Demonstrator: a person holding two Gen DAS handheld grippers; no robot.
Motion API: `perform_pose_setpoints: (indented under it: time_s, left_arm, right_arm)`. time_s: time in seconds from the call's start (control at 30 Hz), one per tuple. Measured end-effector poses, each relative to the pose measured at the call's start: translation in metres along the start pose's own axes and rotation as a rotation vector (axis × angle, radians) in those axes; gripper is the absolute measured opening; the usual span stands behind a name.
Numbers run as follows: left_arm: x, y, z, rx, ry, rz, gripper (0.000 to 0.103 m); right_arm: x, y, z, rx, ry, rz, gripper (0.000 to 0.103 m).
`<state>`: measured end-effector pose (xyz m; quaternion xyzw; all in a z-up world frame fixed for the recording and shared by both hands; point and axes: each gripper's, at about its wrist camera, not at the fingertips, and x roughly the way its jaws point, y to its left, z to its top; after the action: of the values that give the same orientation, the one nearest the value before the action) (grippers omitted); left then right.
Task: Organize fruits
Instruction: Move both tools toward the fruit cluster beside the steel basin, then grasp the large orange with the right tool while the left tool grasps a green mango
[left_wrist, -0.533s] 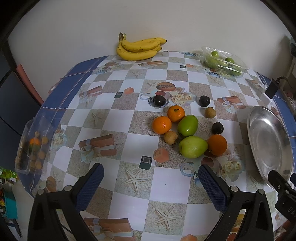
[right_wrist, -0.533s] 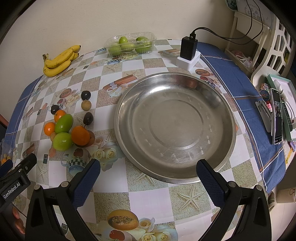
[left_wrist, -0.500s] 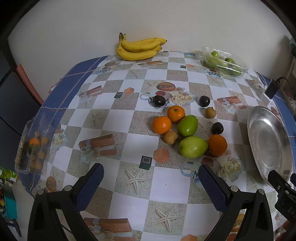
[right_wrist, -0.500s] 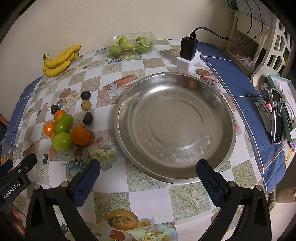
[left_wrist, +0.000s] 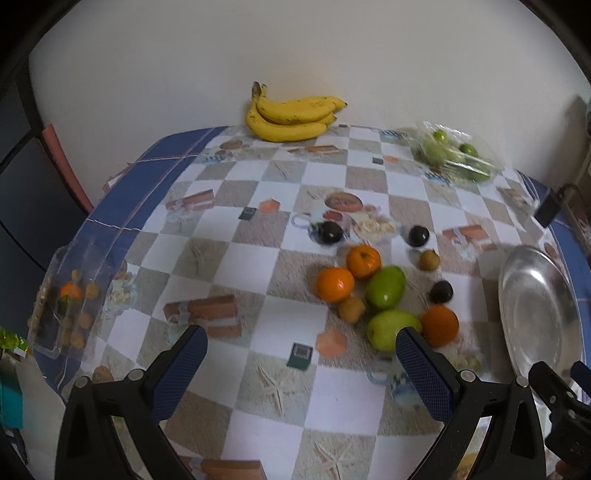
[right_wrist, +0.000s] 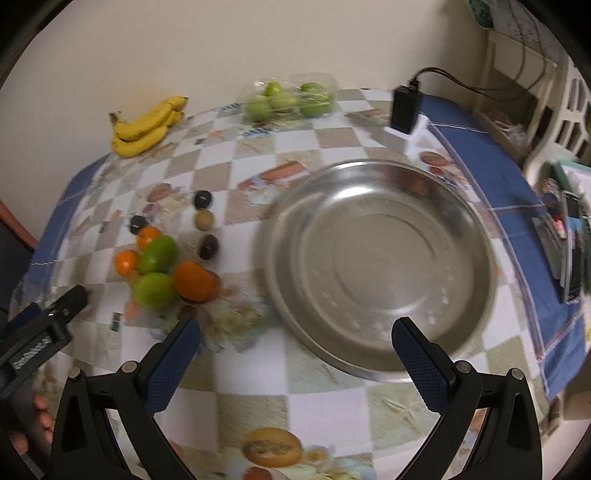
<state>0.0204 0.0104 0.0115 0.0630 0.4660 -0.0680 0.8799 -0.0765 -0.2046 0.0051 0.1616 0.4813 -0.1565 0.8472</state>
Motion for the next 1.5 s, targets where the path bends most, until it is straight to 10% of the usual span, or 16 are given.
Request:
perform_pose_setpoints:
  time_s: [0.77, 1.27, 1.5]
  left_arm:
    - [0.051, 0.016, 0.060, -0.173, 0.078, -0.062, 0.103]
    - [0.076, 0.005, 0.045, -0.212, 0.207, -0.133, 0.103]
    - [0.076, 0.000, 0.044, -0.205, 0.215, -0.145, 0.102]
  right_arm:
    - [0.068, 0.046, 0.050, 0.000, 0.152, 0.210, 0.102]
    - [0.098, 0.063, 0.040, -0.022, 0.252, 0.294, 0.058]
    - [0.104, 0.063, 0.038, -0.012, 0.270, 0.318, 0.055]
